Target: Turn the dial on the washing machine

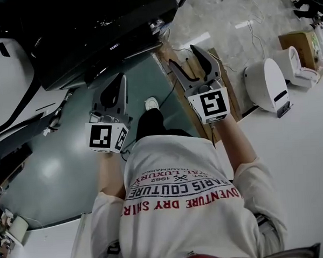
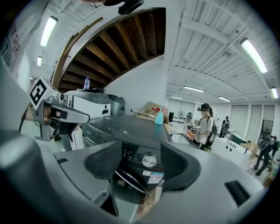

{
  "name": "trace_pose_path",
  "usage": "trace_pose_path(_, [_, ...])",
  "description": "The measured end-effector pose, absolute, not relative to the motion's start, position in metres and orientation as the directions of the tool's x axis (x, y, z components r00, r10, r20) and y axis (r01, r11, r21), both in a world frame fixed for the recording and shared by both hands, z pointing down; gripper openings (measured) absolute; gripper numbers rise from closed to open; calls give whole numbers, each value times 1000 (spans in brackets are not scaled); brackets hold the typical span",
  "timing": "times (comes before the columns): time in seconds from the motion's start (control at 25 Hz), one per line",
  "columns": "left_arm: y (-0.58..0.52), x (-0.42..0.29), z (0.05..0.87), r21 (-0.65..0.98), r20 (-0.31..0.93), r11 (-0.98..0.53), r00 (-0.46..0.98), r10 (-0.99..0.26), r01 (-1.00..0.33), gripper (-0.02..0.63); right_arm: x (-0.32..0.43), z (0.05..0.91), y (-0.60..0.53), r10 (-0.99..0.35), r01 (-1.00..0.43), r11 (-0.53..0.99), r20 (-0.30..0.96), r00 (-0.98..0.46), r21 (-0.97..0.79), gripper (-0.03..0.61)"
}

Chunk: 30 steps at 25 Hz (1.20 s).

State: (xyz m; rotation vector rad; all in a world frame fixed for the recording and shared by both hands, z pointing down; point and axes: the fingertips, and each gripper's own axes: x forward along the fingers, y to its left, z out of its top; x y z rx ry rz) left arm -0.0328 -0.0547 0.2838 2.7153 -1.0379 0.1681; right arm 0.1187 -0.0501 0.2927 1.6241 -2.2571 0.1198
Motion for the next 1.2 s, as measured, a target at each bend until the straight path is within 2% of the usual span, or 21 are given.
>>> trace_pose_path(0.24, [-90,-33,317,185,210,-653,678,-704,-735,15,124,338,-104,-872,-915,372,396,-287,157,273])
trace_pose_path(0.4, [-102,-34,324,109,200,-609,617,-761,-786,15,124,366,-129,-846,-896,414,431,-315,158,275])
trace_pose_path(0.64, [-119,-35,349,96,230,-550,556,-799,-830,15,132,414,-162,-830,-894,419,465,-308,156,276])
trace_pose_path(1.2, [-131,-38,380,40,247,-411,407,-879,-911,15,125,455,-200,-847,-866,438,434,-307,241,281])
